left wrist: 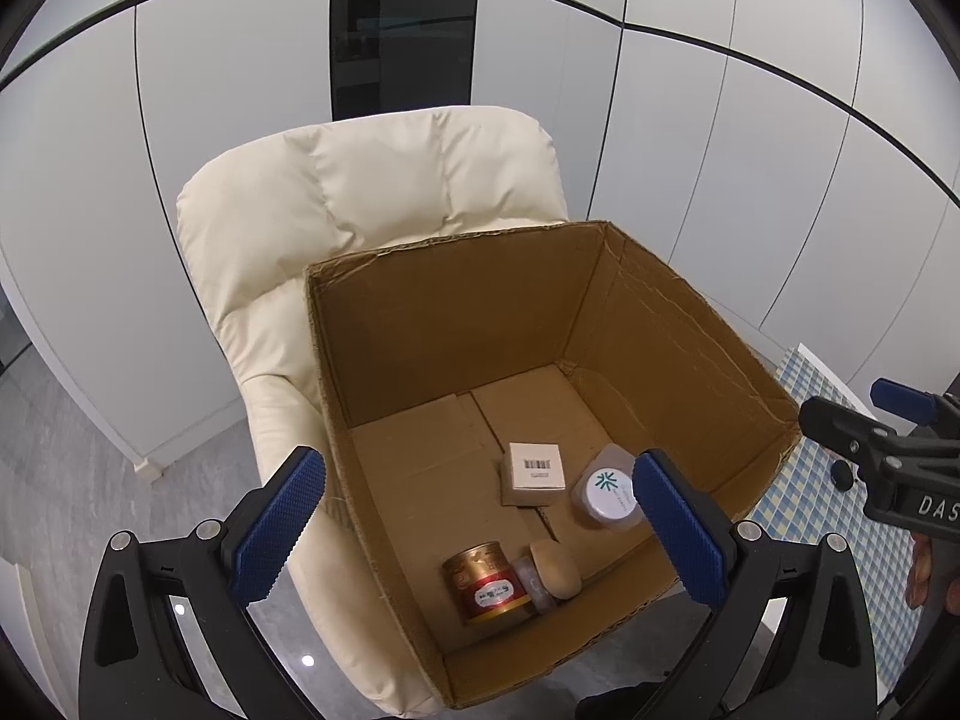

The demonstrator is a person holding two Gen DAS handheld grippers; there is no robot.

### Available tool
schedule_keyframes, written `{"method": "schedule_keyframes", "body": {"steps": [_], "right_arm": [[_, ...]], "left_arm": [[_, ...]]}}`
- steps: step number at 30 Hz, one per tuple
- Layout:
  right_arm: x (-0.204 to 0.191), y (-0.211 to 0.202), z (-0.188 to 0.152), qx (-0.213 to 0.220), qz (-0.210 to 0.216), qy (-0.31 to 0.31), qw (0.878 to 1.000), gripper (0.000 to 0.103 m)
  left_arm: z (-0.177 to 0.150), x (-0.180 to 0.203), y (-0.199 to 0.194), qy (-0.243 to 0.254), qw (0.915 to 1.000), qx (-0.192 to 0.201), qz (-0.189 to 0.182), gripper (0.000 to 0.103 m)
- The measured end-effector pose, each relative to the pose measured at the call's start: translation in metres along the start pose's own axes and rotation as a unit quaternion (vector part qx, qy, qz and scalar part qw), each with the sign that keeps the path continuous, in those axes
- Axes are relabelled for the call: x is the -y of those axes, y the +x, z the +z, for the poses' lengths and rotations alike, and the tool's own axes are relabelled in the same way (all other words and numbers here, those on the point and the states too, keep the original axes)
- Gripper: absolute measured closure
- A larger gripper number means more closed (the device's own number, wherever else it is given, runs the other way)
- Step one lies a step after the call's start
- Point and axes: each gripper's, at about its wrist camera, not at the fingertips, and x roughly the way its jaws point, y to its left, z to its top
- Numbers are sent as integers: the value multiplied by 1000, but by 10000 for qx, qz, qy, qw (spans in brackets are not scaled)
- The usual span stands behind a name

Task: Organize objects
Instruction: 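Withdraw both tools from the box and move over the checkered table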

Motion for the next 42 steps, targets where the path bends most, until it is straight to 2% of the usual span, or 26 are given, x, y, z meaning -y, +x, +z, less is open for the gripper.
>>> {"method": "schedule_keyframes", "body": {"steps": [42], "right_arm": [[115, -37, -42, 14, -714, 776, 9944, 0]], "left_arm": [[3, 120, 13, 704, 9952, -117, -665, 1]]}}
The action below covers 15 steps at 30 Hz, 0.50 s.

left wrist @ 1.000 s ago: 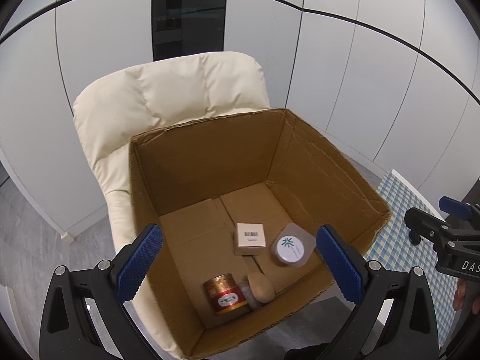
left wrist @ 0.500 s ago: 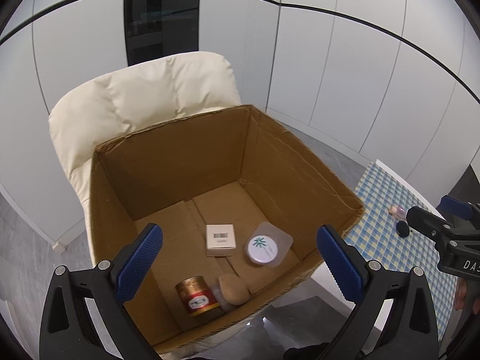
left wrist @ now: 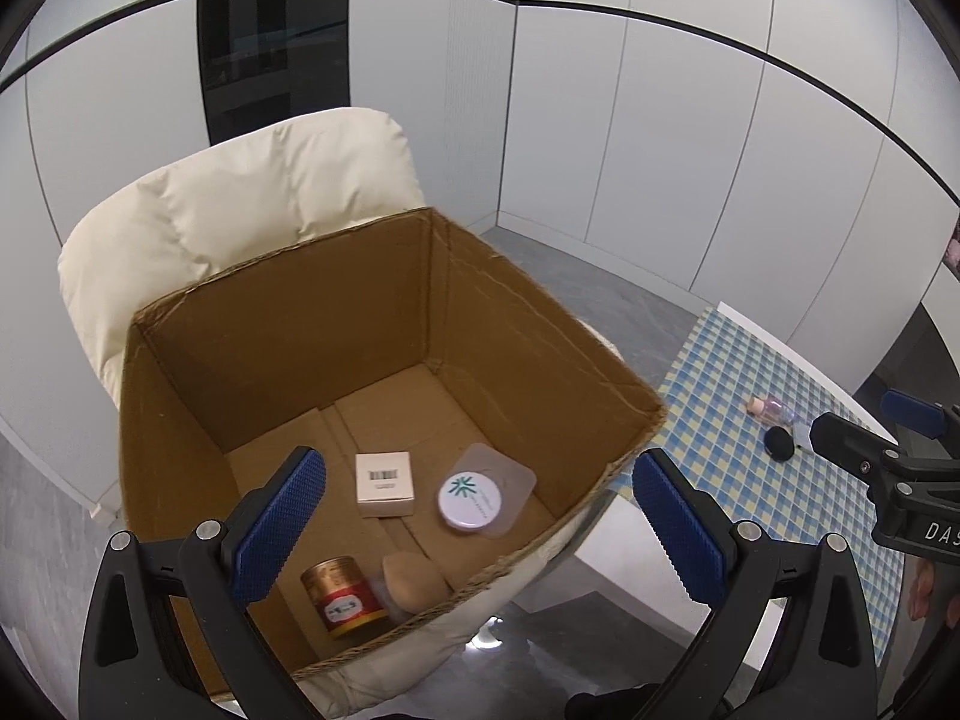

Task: Organize objects
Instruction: 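Withdraw both tools from the box and move over the checkered table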

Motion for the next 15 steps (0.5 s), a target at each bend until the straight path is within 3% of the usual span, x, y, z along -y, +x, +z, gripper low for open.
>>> {"method": "schedule_keyframes", "body": {"steps": [15], "right_arm": [[40, -7, -11, -29, -231, 297, 9993, 0]], "left_arm": [[0, 41, 8, 267, 9994, -69, -227, 1]]}}
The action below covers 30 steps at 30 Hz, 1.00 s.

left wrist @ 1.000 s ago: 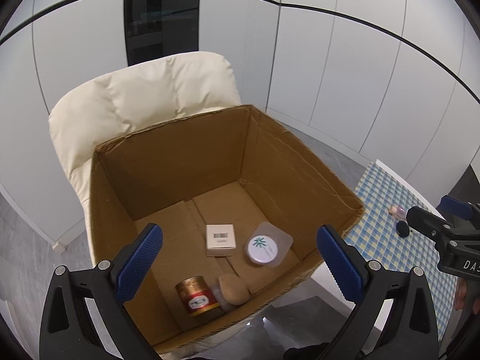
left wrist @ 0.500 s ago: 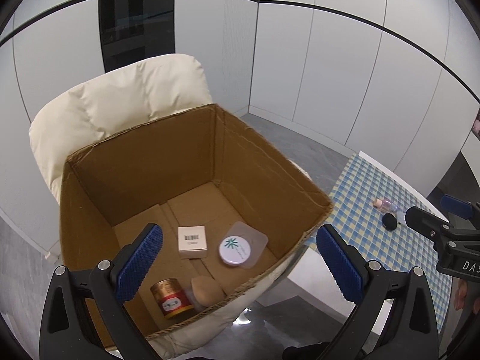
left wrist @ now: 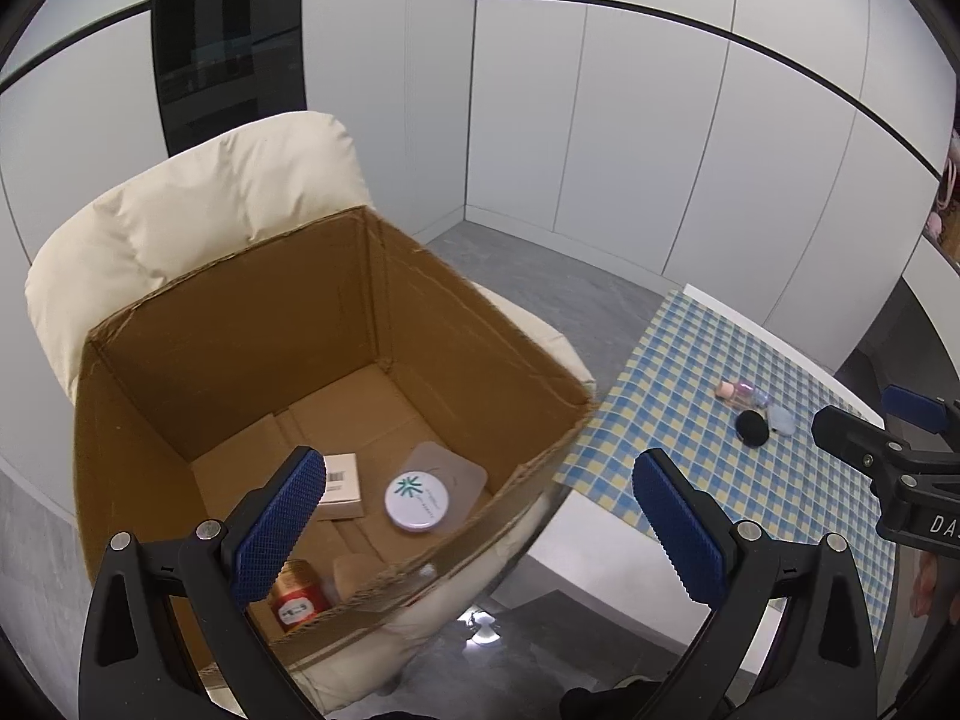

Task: Organize objects
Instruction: 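Withdraw both tools from the box and move over the checkered table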

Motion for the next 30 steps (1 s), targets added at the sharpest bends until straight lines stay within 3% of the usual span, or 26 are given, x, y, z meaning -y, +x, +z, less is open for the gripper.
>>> {"method": "schedule_keyframes", "body": {"steps": [30], "right_arm": [[77, -19, -24, -26, -441, 582, 9973, 0]], "left_arm": [[0, 75, 8, 521, 9978, -48, -414, 1]]}}
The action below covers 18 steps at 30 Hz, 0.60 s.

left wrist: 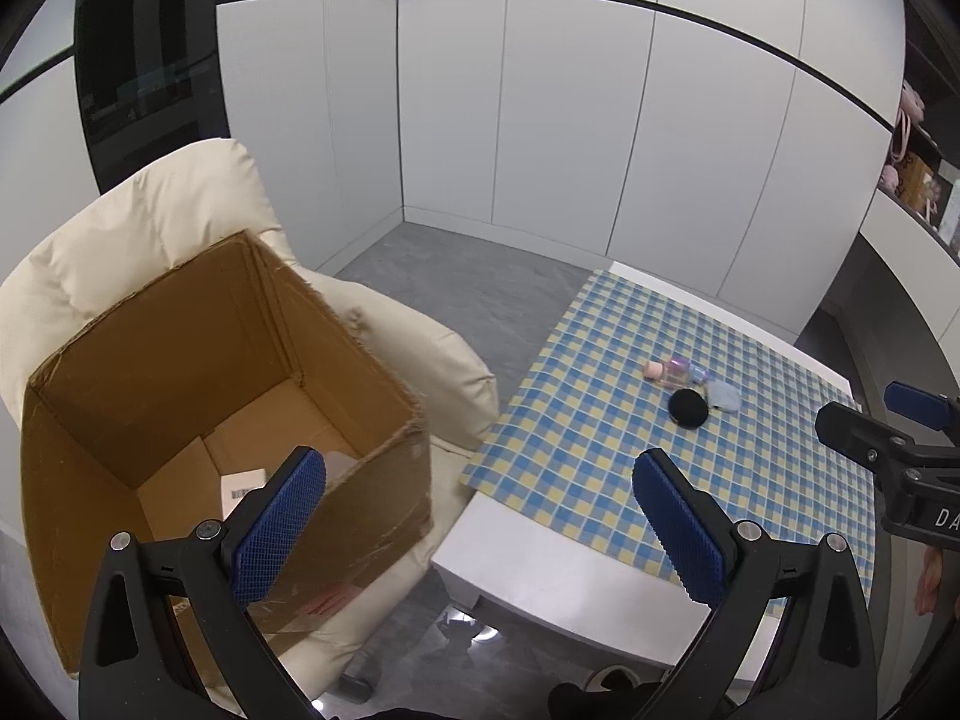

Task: Organize objects
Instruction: 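Withdraw both tools from the box and move over the checkered table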

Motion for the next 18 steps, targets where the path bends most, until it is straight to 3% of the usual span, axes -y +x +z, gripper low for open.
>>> {"method": "schedule_keyframes", "body": {"steps": [18], "right_arm": [[44, -8, -15, -64, -232, 259, 9994, 0]], "left_arm": [[-1, 47, 10, 304, 9992, -58, -250, 1]]}}
